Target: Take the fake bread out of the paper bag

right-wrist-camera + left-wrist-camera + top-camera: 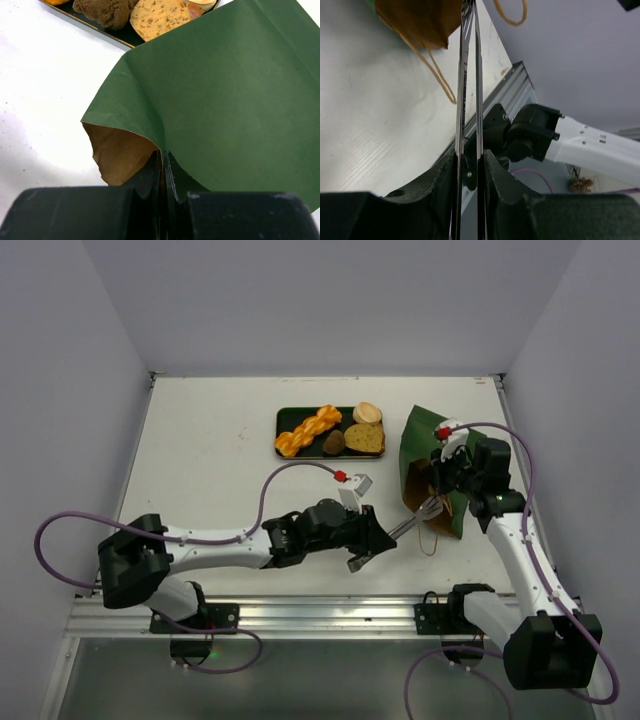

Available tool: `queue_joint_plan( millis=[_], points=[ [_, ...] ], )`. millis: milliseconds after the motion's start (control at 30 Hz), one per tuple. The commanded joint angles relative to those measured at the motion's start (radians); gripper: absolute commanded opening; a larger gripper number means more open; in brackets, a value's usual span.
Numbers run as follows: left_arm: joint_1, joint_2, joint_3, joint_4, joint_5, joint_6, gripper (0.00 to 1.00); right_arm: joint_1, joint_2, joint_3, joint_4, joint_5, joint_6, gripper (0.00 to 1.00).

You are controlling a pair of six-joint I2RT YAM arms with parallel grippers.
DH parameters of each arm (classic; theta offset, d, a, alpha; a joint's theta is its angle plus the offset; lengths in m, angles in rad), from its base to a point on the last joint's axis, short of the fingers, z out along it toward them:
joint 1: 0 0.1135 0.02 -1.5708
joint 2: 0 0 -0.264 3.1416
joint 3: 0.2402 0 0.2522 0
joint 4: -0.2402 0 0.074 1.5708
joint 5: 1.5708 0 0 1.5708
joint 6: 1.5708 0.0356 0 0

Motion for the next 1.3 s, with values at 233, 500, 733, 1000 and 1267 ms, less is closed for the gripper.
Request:
queue_joint_plan(
  millis=[233,500,733,1000,1267],
  points=[
    [0.011,0.19,0.208,-0.02,-0.135,-0.199,0.32,0.014,-0.024,-0.008,0.074,0.059,0.061,0.0],
    [0.018,0.239,0.246,-0.066,-0.155,-0.219,0.32,0.035,-0.025,-0.013,0.097,0.12,0.068,0.0],
    [0.055,0.33,0.289,-0.081,-0.132,-0.271,0.33,0.07,-0.025,-0.024,0.111,0.136,0.078,0.0],
    [0.075,0.371,0.308,-0.09,-0.128,-0.311,0.44,0.077,-0.024,-0.032,0.123,0.148,0.075,0.0],
    [0.089,0.391,0.314,-0.083,-0.113,-0.329,0.49,0.084,-0.025,-0.036,0.128,0.147,0.075,0.0]
  ],
)
